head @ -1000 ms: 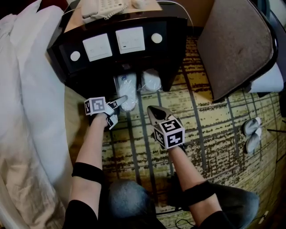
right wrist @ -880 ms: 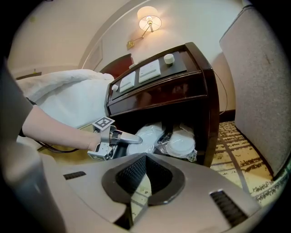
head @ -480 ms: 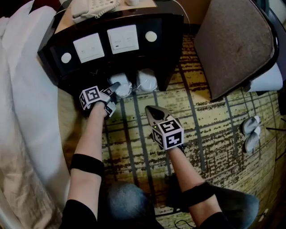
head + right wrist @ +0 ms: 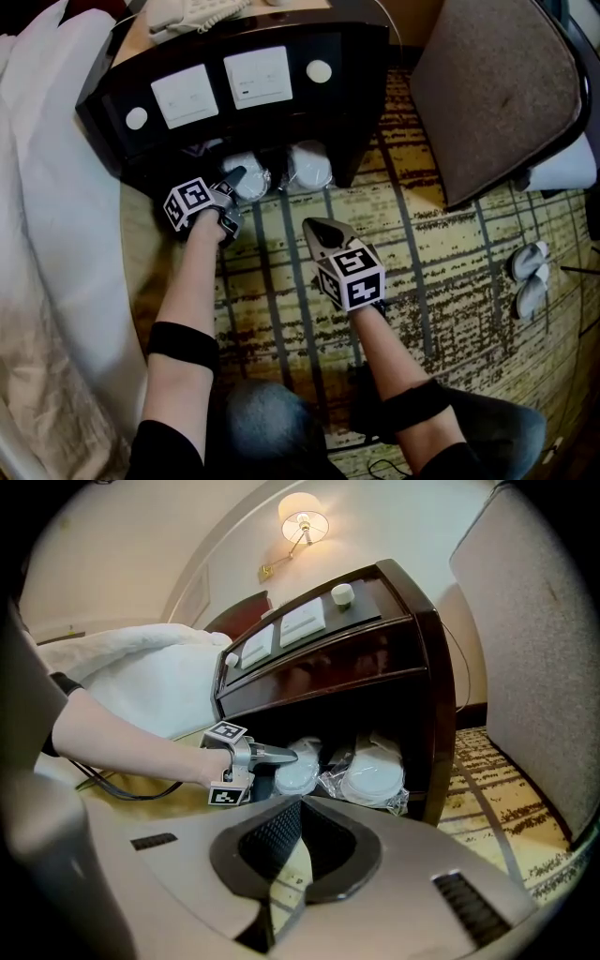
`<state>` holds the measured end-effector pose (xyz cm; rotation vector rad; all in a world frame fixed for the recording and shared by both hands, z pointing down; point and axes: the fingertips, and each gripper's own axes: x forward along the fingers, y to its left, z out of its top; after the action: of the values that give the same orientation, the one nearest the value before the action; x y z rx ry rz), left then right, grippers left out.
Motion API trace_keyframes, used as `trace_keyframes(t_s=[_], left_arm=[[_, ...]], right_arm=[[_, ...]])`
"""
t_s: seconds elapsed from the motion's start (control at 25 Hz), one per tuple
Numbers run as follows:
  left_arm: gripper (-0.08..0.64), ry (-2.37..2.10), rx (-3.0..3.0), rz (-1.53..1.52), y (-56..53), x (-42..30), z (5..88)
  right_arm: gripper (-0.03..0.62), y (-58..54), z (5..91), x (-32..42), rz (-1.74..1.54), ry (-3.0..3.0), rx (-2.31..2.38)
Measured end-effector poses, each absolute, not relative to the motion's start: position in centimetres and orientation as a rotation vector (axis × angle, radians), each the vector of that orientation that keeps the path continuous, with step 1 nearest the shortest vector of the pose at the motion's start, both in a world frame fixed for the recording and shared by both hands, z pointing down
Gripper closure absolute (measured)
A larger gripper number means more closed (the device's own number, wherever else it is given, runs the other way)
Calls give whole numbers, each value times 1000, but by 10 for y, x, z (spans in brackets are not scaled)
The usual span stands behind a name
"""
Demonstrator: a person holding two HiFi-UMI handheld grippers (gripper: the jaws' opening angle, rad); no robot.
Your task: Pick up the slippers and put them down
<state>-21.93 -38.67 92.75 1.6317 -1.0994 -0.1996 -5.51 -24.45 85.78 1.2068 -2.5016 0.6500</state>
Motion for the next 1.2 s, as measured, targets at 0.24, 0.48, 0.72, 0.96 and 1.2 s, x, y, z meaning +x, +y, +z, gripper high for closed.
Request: trace_keyframes(t_s=[0.24,0.48,0.72,0.96,1.2], left_arm=[[163,-1159,1634,-205,-385,-217,918],[160,-1232,1676,-149,-378,-223,906],[165,-1351,1714,-6,-352,-246,898],[496,-1533,1752,261,-293,-266,832],[557,-1579,1808,486,-231,-263,724]], right_arm=[[586,-244,859,-61,669,-2504,1211],[586,-248,850,-70,673,-2519,1230],[586,-254,841,-75,725,-2508,1278],[586,-240,795,-71,853,-2402,1287],[586,-218,688,-51,855,-2357,1227]])
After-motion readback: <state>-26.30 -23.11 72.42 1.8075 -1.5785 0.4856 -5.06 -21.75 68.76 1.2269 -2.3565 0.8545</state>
